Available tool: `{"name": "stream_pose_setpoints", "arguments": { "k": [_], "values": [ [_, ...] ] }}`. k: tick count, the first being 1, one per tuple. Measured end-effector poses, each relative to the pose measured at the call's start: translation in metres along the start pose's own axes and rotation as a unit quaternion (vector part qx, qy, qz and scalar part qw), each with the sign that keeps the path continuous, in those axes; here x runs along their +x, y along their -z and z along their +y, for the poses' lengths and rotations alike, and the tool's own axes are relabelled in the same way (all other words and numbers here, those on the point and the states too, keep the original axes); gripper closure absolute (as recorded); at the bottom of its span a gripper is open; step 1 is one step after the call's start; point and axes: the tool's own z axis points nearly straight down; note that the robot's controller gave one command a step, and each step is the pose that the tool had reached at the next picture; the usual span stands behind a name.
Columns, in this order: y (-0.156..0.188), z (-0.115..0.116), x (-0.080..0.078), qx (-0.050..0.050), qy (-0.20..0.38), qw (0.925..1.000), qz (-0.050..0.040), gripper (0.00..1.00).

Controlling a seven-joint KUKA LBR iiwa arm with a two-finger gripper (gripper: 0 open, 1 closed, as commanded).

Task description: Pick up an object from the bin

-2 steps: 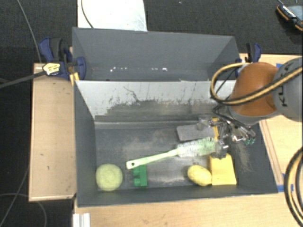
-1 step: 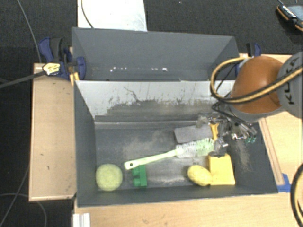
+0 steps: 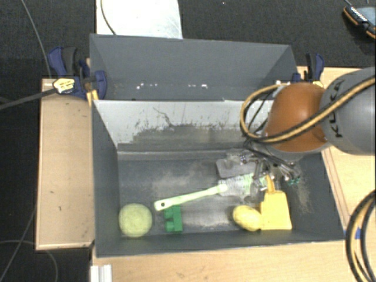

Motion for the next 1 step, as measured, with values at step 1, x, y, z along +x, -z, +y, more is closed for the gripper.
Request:
{"name": "stream_pose_setpoints", "arguments": {
  "k": [1],
  "values": [
    [-0.0288,-0.0181,-0.0076,0.001,-0.017,0.9999,-0.0026,0.0]
  ]
}}
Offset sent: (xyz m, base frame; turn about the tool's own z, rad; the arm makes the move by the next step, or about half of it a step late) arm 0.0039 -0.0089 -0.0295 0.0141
